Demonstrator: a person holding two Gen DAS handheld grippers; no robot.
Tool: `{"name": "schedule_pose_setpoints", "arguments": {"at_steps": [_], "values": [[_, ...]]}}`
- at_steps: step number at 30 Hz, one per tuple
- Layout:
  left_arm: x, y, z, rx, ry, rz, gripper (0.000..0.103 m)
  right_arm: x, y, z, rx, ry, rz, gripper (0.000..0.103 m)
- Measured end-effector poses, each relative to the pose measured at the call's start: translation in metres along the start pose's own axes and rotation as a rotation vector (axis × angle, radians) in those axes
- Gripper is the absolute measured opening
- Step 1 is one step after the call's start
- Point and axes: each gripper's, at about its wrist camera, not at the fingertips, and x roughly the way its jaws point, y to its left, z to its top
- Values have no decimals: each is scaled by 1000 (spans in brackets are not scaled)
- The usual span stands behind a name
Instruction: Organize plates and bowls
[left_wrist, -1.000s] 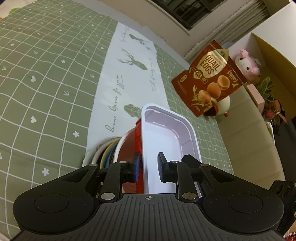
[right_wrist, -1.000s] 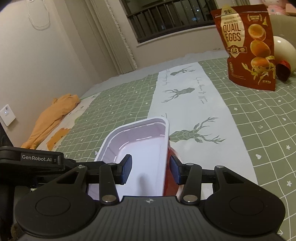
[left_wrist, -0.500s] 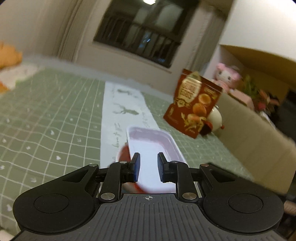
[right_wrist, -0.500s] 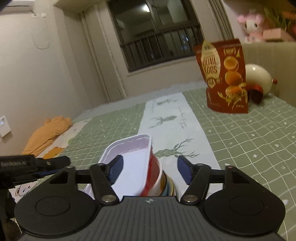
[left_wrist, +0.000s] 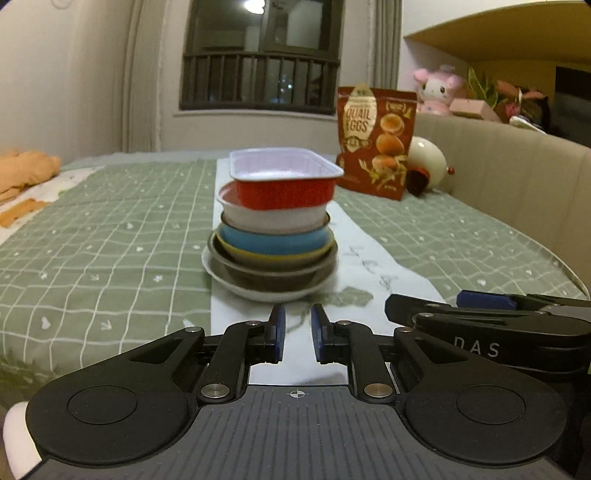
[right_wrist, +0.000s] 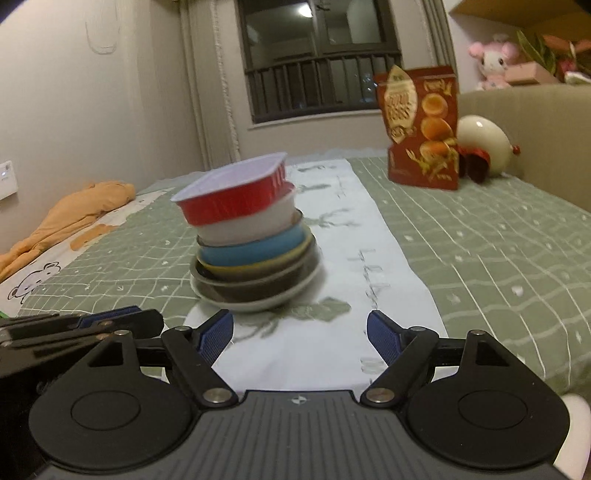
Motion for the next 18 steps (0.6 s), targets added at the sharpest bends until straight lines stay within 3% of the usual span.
{"name": "schedule_pose_setpoints", "arguments": {"at_steps": [18], "values": [[-9, 6, -5, -44, 24, 17, 18, -12, 12, -8, -51, 8, 17, 80]]}}
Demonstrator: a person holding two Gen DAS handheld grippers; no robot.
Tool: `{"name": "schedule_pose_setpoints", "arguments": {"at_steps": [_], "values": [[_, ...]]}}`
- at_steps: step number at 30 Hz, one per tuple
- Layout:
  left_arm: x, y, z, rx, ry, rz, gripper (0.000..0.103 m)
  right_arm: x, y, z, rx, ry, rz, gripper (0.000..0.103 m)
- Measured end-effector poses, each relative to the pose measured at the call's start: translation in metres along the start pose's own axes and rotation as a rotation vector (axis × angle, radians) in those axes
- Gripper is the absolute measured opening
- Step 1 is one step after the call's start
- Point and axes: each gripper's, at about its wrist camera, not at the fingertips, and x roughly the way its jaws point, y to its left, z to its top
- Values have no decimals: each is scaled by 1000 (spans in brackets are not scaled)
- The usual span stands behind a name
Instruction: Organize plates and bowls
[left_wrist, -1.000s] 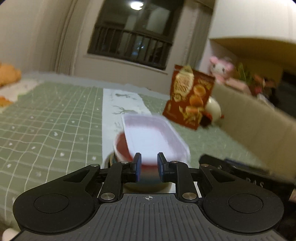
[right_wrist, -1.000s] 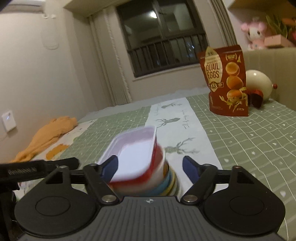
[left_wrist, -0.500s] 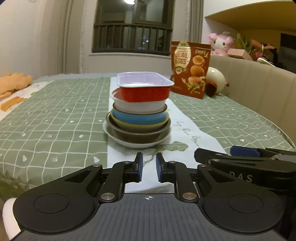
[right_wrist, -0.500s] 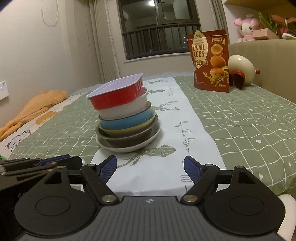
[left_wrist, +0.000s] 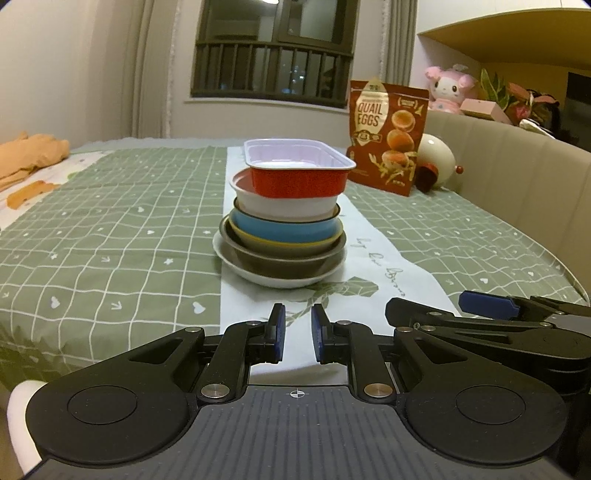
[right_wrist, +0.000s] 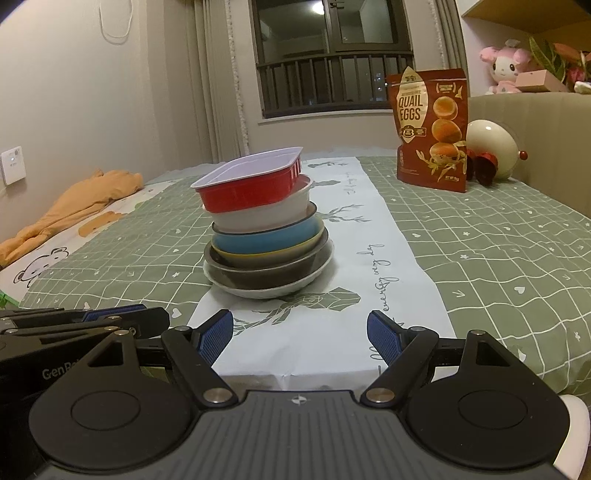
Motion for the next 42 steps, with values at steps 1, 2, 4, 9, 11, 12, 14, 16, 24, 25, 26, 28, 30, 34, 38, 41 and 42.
{"name": "schedule_pose_setpoints", "arguments": {"at_steps": [1, 2, 4, 9, 11, 12, 14, 16, 24, 25, 26, 28, 30, 34, 38, 41, 42], "values": [[0, 0, 0, 0, -1, 0, 18, 0, 0, 0, 0, 0, -1, 80], [0, 0, 0, 0, -2, -1, 18, 0, 0, 0, 0, 0, -1, 80], [0, 0, 0, -1, -1, 0, 18, 0, 0, 0, 0, 0, -1, 80], [0, 1, 0, -4, 5, 4, 18, 0, 1, -1, -1, 7, 2, 80], [0, 1, 0, -3, 6, 5, 18, 0, 1, -2, -2, 8, 3, 80], [0, 1, 0, -4, 6, 5, 18, 0, 1, -2, -1, 7, 2, 80], [0, 1, 0, -4, 7, 5, 18, 0, 1, -2, -1, 8, 3, 80], [0, 1, 0, -4, 6, 6, 18, 0, 1, -2, -1, 8, 3, 80], [1, 2, -2, -6, 13, 5, 18, 0, 1, -2, -1, 8, 3, 80], [1, 2, -2, -6, 13, 5, 18, 0, 1, -2, 0, 9, 3, 80], [1, 3, -3, -7, 14, 5, 18, 0, 1, -3, 0, 10, 3, 80], [2, 3, -3, -8, 17, 7, 18, 0, 1, -3, 0, 10, 4, 80], [2, 2, -3, -9, 19, 9, 18, 0, 1, -3, 0, 10, 4, 80], [1, 2, -3, -8, 19, 9, 18, 1, 0, -4, 1, 12, 4, 80], [0, 1, -4, -5, 18, 8, 18, 1, -1, -4, 2, 13, 4, 80], [1, 1, -4, -4, 19, 9, 18, 1, -1, -4, 3, 13, 4, 80], [1, 1, -4, -4, 19, 11, 18, 2, -1, -4, 3, 13, 3, 80]]}}
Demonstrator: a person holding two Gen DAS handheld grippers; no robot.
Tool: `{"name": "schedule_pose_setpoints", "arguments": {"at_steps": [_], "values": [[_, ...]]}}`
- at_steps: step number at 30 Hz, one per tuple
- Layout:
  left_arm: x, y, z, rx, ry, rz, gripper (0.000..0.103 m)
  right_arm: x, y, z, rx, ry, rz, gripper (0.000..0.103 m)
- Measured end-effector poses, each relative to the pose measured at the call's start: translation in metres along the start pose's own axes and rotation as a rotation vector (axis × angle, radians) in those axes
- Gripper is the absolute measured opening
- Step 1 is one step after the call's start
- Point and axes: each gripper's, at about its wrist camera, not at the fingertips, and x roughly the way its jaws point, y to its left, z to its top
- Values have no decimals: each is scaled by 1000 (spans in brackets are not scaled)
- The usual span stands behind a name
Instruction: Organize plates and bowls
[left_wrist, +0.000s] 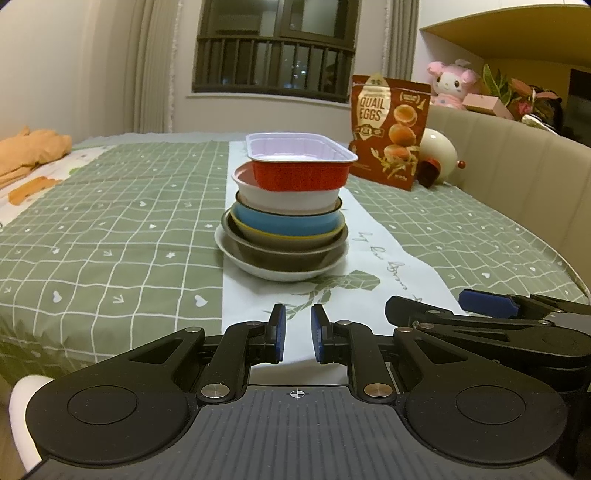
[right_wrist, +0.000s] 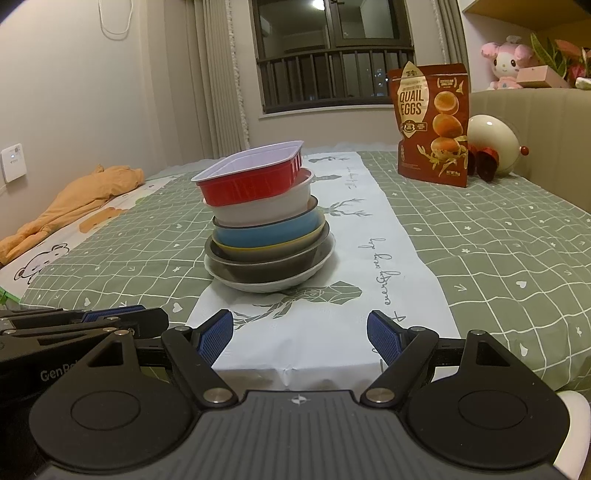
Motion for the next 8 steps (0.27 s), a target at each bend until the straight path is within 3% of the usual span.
{"name": "schedule_pose_setpoints", "arguments": {"at_steps": [5, 8], "values": [[6, 2, 1, -9, 12, 40, 18, 4, -3, 1, 8, 8, 9, 80], [23, 14, 4, -53, 75, 80, 18, 11, -12, 6, 29, 8, 25, 80]]}}
